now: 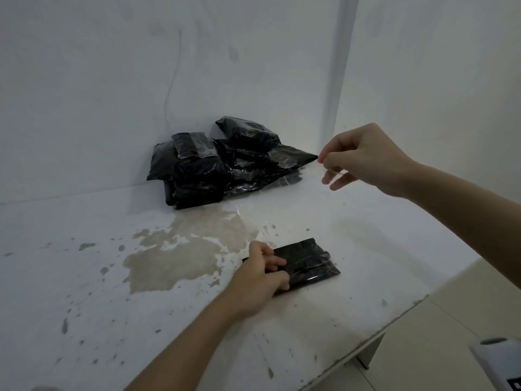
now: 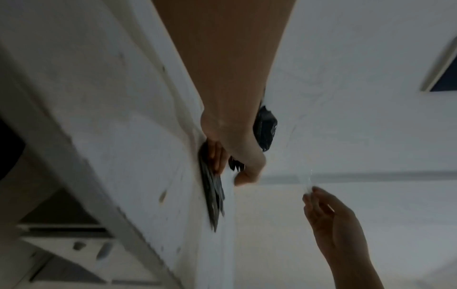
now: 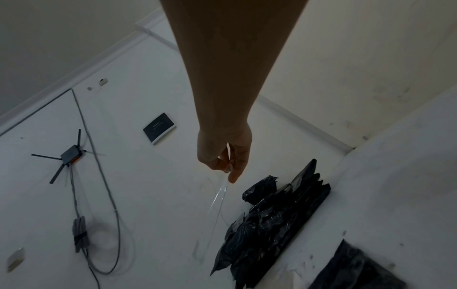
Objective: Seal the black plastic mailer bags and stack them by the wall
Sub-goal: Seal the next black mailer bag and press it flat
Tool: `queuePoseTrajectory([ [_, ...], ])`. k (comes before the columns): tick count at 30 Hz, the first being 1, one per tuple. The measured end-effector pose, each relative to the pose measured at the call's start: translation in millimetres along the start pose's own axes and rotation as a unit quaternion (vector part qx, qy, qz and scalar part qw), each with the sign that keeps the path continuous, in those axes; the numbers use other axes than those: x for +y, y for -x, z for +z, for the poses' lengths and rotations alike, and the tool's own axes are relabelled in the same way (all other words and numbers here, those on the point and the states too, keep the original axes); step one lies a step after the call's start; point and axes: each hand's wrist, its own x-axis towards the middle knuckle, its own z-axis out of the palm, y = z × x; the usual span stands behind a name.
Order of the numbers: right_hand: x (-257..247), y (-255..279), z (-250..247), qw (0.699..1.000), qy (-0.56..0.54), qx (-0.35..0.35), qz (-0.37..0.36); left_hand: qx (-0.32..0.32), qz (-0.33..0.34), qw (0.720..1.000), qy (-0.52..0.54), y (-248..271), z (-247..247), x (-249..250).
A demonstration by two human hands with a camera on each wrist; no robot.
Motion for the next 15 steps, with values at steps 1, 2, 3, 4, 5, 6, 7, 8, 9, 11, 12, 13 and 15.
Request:
queuePoseTrajectory([
  [1, 2, 1, 1, 1.0, 0.001, -0.003, 0.004, -0.04, -0.007, 0.998, 0.049, 0, -8, -4],
  [2, 5, 3, 2, 1.0, 0.003, -0.008, 0.008, -0.054, -0.011, 0.995, 0.083, -1, -15, -8],
  [3, 8, 4, 3, 1.0, 0.004, -0.012, 0.012, -0.049, -0.014, 0.993, 0.102, -1, -21, -10],
  [4, 11, 5, 5, 1.0, 0.005, -0.016, 0.018, -0.044, -0.012, 0.993, 0.112, -2, -25, -12],
  [5, 14, 6, 7, 0.999, 0.007, -0.018, 0.025, -0.044, -0.004, 0.992, 0.116, -2, -26, -13],
  [6, 18, 8, 8, 0.999, 0.01, -0.021, 0.031, -0.046, 0.003, 0.992, 0.119, 0, -27, -12],
  [7, 21, 9, 10, 0.999, 0.013, -0.025, 0.037, -0.046, -0.001, 0.991, 0.122, 2, -27, -9],
  [8, 24, 11, 12, 0.999, 0.015, -0.03, 0.042, -0.047, -0.007, 0.99, 0.13, 5, -27, -5],
  [9, 27, 12, 14, 0.998, 0.017, -0.034, 0.045, -0.049, -0.013, 0.989, 0.14, 8, -27, -2],
  [11, 33, 14, 16, 0.997, 0.02, -0.043, 0.053, -0.046, -0.022, 0.986, 0.158, 7, -26, -2],
  [12, 36, 15, 17, 0.997, 0.023, -0.047, 0.057, -0.039, -0.022, 0.986, 0.163, 6, -25, -2],
  [13, 38, 16, 19, 0.997, 0.026, -0.05, 0.061, -0.033, -0.025, 0.986, 0.164, 5, -25, -3],
  [15, 45, 17, 20, 0.995, 0.032, -0.056, 0.072, -0.025, -0.031, 0.985, 0.168, 3, -24, -4],
])
